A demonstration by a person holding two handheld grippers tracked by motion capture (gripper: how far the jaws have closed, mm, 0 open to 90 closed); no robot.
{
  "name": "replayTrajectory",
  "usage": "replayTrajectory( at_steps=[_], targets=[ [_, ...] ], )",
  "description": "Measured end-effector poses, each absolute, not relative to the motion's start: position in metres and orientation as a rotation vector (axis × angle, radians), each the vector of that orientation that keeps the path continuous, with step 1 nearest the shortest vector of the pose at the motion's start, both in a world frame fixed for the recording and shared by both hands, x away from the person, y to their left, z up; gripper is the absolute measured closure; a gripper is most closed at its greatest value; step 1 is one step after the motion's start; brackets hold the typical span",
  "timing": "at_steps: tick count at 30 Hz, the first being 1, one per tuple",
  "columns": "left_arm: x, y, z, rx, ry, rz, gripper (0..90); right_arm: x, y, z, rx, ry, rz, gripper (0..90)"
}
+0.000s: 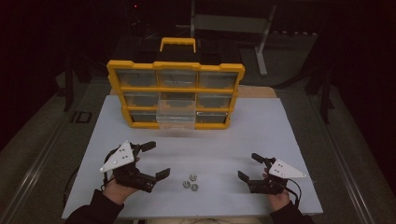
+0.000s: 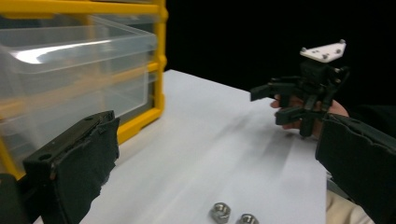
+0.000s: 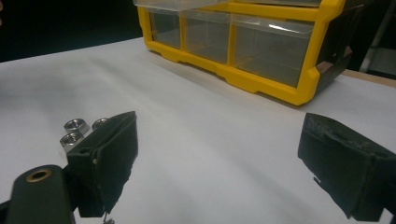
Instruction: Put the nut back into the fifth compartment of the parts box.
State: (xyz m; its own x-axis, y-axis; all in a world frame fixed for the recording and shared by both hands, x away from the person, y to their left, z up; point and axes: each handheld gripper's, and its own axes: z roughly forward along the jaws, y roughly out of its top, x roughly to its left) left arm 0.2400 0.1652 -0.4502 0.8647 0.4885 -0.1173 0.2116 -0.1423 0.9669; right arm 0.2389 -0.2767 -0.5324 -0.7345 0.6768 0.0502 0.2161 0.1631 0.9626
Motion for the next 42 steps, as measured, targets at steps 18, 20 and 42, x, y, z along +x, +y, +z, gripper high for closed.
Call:
replayTrajectory(
  at_steps=[18, 20, 42],
  targets=[
    [0.253, 0.124, -0.485, 1.909, 0.477, 0.104, 13.5, 0.237, -0.278, -0.533, 0.844, 2.07, 1.587, 12.3],
    [0.253, 0.123, -0.487, 1.921, 0.476, 0.096, 14.1, 0.237, -0.278, -0.533, 0.844, 2.07, 1.587, 12.4],
    [0.248, 0.102, -0.53, 2.125, 0.427, 0.072, 43.4, 0.237, -0.278, -0.534, 0.847, 2.084, 1.582, 12.4]
  ],
)
